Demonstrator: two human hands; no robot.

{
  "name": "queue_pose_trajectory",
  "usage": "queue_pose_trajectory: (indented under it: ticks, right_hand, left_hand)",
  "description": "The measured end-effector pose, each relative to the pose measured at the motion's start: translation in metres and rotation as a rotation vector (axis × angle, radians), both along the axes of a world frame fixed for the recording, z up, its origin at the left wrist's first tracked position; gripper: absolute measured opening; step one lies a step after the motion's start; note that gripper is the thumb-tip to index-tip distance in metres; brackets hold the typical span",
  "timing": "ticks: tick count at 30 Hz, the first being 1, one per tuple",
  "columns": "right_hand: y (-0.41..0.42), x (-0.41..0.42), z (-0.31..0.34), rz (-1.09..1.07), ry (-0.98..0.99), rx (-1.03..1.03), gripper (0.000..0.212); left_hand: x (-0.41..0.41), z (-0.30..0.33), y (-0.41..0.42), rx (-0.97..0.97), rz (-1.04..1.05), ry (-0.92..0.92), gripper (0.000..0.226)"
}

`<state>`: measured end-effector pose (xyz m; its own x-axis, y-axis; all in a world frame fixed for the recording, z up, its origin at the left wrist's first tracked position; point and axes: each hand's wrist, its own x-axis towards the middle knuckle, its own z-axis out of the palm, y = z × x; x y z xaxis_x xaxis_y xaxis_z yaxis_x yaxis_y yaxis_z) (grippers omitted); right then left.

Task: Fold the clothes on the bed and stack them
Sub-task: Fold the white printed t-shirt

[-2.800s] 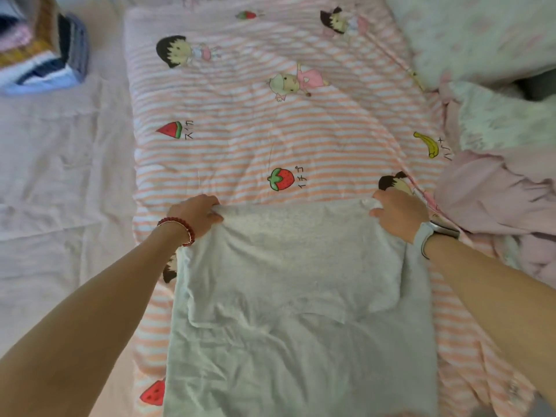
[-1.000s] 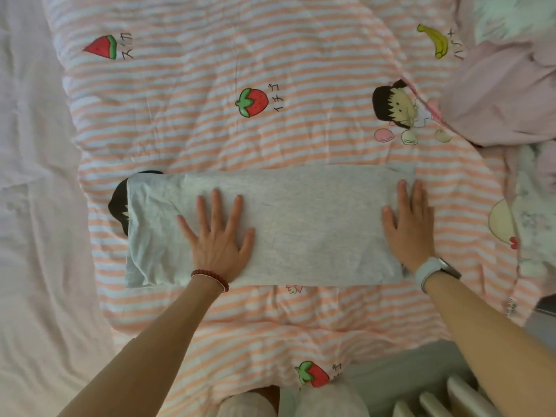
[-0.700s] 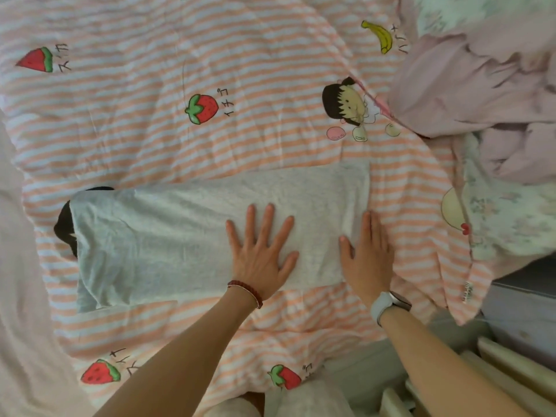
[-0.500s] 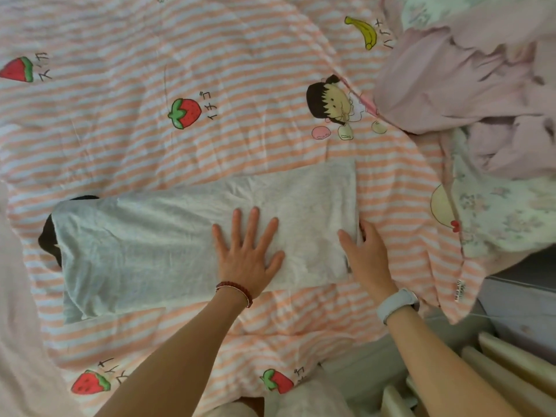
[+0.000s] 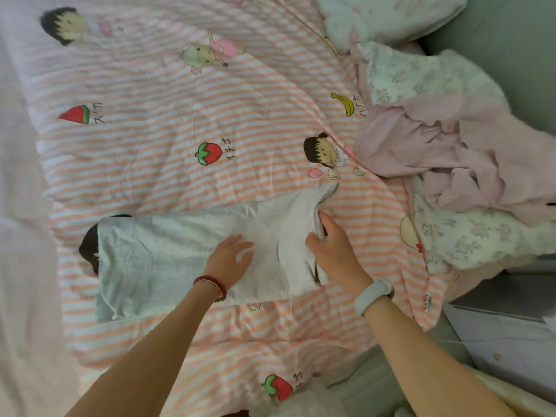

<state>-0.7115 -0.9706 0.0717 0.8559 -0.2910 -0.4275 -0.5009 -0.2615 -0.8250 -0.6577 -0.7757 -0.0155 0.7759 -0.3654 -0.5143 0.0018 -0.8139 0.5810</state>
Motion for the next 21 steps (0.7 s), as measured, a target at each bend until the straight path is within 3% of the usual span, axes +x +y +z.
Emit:
queue_pose_trajectory:
  ticks: [4,10,17,19,21]
  right_hand:
    - [0.064,0.029,0.028,0.097,-0.055,0.053,0.044]
    - [0.210,0.066,0.022,0.311,-0.094,0.137,0.047]
    - [0.312,0.074,-0.052,0.548,0.195,0.113,0.049]
    - [0.312,0.067,-0.061,0.503,0.228,0.136,0.048]
    - [0.301,0.057,-0.059,0.386,0.120,0.067,0.039]
  left_hand:
    - [0.015,0.040,0.074,-0.114,0.554,0.008,0.027]
    - [0.014,0.058,0.198,-0.493,1.124,0.317,0.022]
    - [-0.012,0.032,0.250,-0.566,1.217,0.492,0.023]
    - [-0.011,0.028,0.249,-0.562,1.226,0.478,0.023]
    - [-0.010,0.023,0.246,-0.471,1.167,0.369,0.024]
